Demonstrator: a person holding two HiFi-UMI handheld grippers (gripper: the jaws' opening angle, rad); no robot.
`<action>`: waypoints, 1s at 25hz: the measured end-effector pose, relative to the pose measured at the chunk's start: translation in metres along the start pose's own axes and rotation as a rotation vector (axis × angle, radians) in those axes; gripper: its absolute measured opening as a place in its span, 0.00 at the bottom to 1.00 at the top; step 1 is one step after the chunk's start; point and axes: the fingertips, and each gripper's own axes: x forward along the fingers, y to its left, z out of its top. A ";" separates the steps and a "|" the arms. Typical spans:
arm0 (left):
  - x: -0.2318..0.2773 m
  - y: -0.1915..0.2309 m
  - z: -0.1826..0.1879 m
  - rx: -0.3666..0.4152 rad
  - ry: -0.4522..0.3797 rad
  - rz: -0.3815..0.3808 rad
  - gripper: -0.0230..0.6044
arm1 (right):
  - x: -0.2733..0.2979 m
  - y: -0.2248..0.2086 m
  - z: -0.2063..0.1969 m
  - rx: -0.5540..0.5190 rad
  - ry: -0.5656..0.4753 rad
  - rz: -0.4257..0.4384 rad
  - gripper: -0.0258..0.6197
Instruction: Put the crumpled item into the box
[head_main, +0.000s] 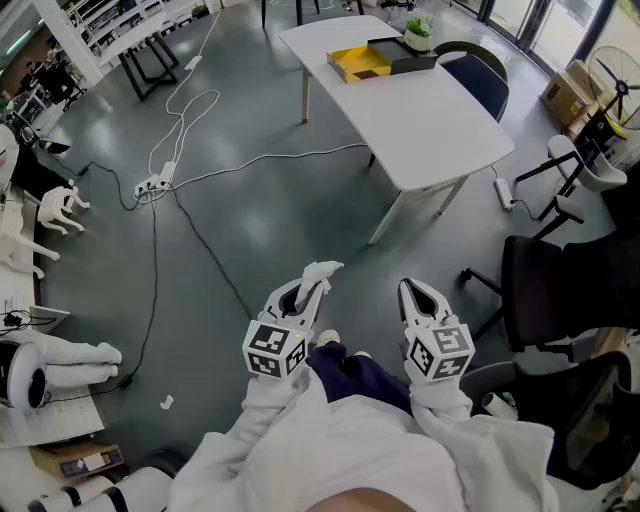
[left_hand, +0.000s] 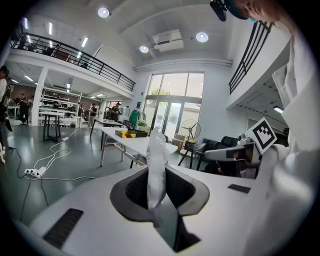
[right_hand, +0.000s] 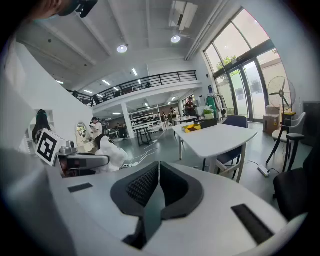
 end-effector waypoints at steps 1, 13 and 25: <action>0.000 0.000 0.001 0.001 -0.001 0.000 0.13 | 0.000 0.000 0.000 0.000 0.000 0.000 0.10; 0.000 0.014 0.004 0.005 0.001 0.000 0.13 | 0.013 0.001 0.006 0.024 -0.021 -0.025 0.10; -0.003 0.045 0.005 0.011 -0.003 -0.002 0.13 | 0.049 0.018 0.011 0.016 -0.019 -0.026 0.10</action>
